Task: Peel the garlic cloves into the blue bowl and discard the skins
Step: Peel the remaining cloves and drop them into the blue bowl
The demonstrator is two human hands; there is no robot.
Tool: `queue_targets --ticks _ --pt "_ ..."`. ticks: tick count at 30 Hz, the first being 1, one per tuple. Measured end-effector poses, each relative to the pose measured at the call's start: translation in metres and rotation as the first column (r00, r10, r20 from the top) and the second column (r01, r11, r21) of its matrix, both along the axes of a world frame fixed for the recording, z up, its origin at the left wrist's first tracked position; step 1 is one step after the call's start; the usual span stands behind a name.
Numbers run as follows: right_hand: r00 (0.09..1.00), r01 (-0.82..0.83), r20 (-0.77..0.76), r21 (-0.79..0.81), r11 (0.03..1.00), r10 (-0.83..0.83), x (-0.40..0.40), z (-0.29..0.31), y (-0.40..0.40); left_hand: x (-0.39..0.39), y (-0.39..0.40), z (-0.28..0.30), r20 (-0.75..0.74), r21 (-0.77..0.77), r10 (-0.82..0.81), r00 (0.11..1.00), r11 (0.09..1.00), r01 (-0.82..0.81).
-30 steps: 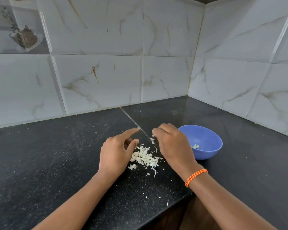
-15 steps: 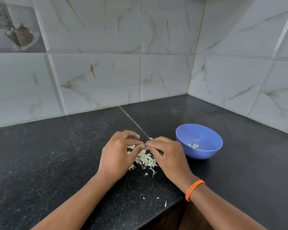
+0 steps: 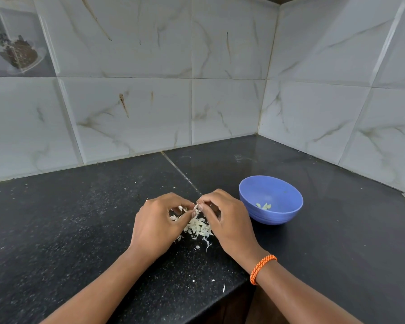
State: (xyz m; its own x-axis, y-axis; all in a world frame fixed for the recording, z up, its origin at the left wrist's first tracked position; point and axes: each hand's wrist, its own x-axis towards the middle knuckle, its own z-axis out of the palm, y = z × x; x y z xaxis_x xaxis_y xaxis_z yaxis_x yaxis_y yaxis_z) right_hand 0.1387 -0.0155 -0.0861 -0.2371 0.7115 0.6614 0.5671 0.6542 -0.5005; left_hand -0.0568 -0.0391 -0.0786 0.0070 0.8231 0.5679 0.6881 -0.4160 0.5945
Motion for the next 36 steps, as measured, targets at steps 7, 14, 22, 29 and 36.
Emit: queue_targets --ticks 7,14,22,29,36 --pt "0.998 -0.011 0.062 0.015 1.0 0.01 -0.003 0.0 -0.004 0.002 -0.001 -0.001 0.005 0.001 0.046 0.999 0.999 -0.046" --pt "0.995 0.016 0.094 0.034 0.999 -0.019 -0.005 0.0 -0.006 0.006 -0.004 0.002 0.006 -0.003 0.062 0.998 0.998 -0.062" --pt "0.998 -0.015 0.061 0.012 1.0 0.015 -0.009 0.001 -0.008 0.007 -0.005 0.004 -0.016 0.007 0.157 0.987 0.988 -0.157" --pt "0.995 0.024 0.1 0.03 0.999 -0.027 -0.01 -0.002 -0.006 0.008 -0.003 0.003 -0.03 -0.029 0.189 0.981 0.981 -0.19" --pt "0.999 -0.043 0.016 -0.036 0.998 0.044 -0.008 -0.003 0.002 0.009 -0.004 0.004 -0.043 -0.031 0.147 0.988 0.988 -0.148"
